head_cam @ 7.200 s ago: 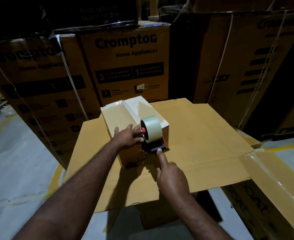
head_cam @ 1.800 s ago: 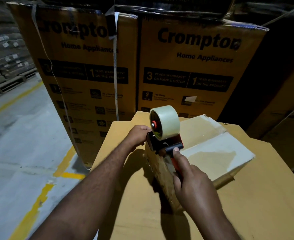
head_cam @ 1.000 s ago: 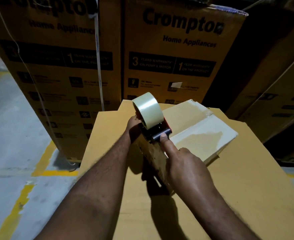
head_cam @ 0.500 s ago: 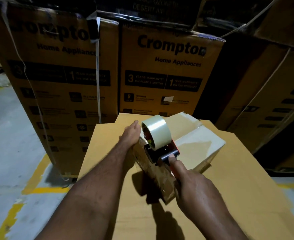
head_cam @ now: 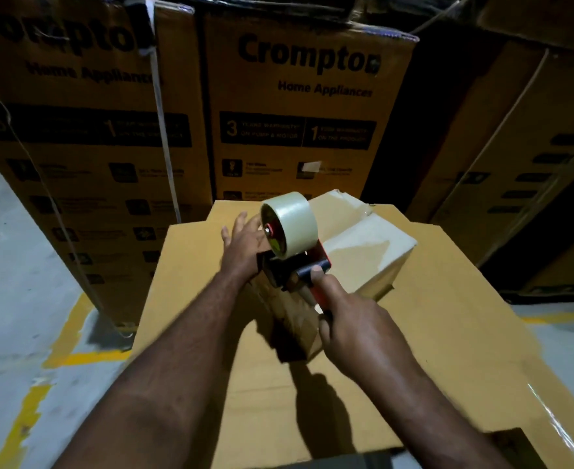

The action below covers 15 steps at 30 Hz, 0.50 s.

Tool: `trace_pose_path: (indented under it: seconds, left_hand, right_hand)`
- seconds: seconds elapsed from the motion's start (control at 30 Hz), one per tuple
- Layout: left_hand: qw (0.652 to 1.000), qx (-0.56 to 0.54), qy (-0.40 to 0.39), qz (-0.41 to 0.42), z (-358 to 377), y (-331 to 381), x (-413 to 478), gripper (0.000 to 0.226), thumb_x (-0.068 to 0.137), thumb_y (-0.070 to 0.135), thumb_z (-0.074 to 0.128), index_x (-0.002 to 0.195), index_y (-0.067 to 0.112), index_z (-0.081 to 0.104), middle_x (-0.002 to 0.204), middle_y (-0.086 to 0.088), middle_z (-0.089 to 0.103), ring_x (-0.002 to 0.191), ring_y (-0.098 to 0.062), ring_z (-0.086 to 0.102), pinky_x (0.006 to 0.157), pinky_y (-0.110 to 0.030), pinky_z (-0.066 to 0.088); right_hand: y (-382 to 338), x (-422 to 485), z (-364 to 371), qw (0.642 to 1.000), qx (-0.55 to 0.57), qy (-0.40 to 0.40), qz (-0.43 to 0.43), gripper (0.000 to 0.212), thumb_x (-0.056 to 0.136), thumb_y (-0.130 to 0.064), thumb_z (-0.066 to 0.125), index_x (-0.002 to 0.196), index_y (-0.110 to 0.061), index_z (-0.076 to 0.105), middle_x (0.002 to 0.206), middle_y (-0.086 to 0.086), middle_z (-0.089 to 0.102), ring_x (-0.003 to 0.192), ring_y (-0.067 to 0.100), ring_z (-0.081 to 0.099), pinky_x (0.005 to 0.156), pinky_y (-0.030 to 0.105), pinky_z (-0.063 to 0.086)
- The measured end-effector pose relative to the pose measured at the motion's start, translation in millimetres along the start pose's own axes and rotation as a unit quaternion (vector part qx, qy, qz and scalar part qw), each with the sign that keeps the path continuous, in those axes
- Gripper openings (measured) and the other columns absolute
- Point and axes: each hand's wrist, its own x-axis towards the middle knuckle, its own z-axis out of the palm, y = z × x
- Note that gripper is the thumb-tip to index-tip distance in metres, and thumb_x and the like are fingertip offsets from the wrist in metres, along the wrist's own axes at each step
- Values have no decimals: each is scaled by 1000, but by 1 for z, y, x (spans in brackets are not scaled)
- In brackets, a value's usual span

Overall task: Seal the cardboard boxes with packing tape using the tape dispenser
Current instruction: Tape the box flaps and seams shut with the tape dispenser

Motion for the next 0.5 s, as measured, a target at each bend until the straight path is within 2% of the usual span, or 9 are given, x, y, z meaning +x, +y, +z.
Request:
trace_pose_path:
  seconds: [0.1,0.17,0.23,0.33,0.43,0.5]
  left_hand:
    - [999,36,3,6,-2,-2,4,46,105,34,50,148,18,51,168,-1,22,157,-20,-3,122,-59,-13]
    - [998,62,-12,18,1,-8,7,51,104,44,32,144,23,56,168,4,23,157,-19,-5,120,-64,-11]
    - [996,85,-27,17,0,-8,8,59,99,50,22,143,30,57,169,7,19,157,-19,-9,119,-65,-14]
    - [984,167,-59,-3,-4,-9,13,48,105,54,35,152,45,39,171,4,7,155,-26,-19,113,-71,-19]
    - [961,259,-94,12,-6,13,7,74,95,67,50,158,40,24,171,-6,-9,150,-36,-29,101,-73,-31]
    - [947,291,-127,56,0,30,2,91,87,79,40,161,35,13,170,-5,-15,150,-34,-31,106,-69,-29]
  right_hand:
    - [8,-18,-11,1000,-1,3,-15,63,102,-32,46,144,-54,4,81,-9,51,70,4,50,61,26,46]
    - [15,-34,-17,1000,-6,-6,-5,65,102,-33,47,143,-56,2,86,-11,52,75,5,53,66,26,50]
    - [19,-51,-18,1000,-17,-18,9,67,103,-32,46,142,-59,0,87,-10,54,74,6,53,67,27,51]
    - [20,-68,-16,999,-25,-23,17,69,104,-32,43,144,-60,-6,89,-10,49,76,6,51,69,26,50]
    - [17,-73,-14,999,-30,-13,18,72,105,-26,41,143,-60,-10,92,-8,47,77,7,51,70,27,51]
    - [16,-73,-13,999,-31,-11,18,71,104,-23,40,143,-60,-8,93,-6,47,79,9,53,71,30,53]
